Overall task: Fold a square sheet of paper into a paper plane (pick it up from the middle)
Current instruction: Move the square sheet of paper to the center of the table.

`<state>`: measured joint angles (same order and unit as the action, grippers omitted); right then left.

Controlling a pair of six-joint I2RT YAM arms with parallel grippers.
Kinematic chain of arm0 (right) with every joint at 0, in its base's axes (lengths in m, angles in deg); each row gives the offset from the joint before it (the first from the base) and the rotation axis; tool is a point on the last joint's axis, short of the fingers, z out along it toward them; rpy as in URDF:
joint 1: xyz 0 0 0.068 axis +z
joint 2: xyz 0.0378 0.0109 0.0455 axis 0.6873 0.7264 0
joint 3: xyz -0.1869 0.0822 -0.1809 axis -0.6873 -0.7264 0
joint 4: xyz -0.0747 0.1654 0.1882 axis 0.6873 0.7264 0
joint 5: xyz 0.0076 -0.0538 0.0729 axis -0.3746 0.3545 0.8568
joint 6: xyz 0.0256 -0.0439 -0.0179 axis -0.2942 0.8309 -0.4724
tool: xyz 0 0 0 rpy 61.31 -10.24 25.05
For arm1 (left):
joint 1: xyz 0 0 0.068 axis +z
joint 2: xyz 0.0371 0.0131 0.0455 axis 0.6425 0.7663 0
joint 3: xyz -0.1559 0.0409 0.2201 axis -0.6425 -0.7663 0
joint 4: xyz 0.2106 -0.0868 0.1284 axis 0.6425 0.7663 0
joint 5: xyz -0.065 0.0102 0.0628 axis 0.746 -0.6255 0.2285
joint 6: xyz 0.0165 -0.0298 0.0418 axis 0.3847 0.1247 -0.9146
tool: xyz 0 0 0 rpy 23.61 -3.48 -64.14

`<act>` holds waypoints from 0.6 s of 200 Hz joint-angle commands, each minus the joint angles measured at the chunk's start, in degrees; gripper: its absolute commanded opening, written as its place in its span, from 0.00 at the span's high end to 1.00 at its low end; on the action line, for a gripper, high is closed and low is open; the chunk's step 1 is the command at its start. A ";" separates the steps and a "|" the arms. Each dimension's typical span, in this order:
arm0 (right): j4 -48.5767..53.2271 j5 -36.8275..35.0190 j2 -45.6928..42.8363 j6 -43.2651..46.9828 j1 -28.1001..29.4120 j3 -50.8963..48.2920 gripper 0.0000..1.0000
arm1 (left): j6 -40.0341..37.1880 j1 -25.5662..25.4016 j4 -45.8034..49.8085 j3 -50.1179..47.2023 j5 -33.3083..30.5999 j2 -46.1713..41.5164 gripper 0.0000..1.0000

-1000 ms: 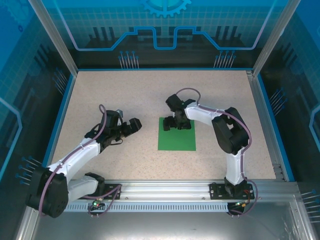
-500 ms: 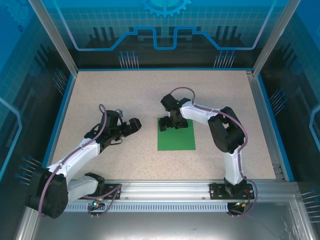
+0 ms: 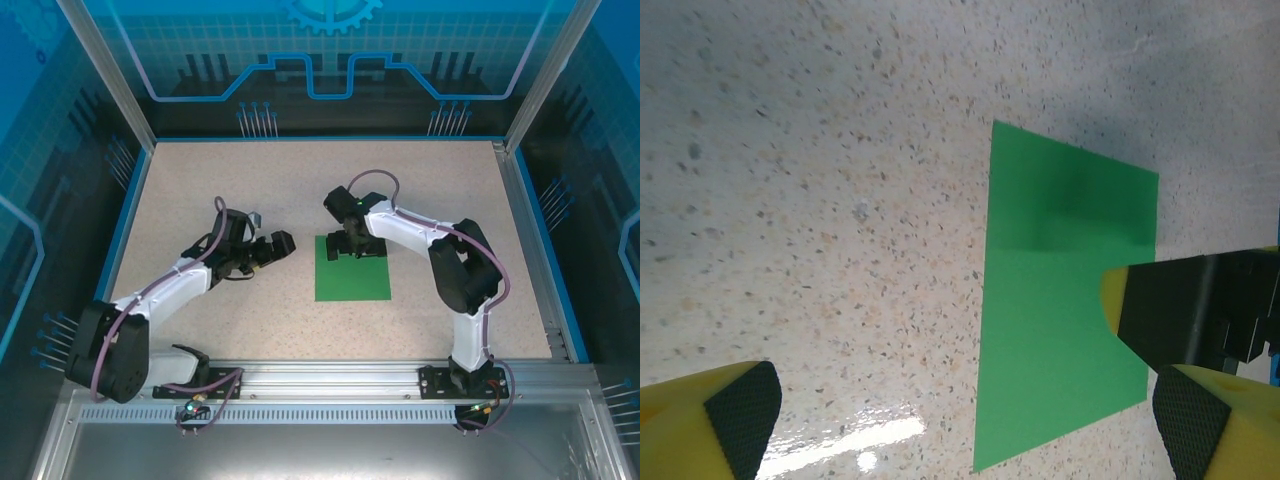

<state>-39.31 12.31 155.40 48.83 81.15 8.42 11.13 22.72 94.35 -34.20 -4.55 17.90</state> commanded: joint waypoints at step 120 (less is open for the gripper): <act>2.32 2.74 11.16 -3.93 1.21 0.37 0.01 | -1.62 -0.65 1.06 2.53 2.62 3.20 0.01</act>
<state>-37.58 14.21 162.33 45.99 81.68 10.52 11.10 22.48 94.61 -33.30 -3.59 20.44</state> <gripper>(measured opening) 0.992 0.987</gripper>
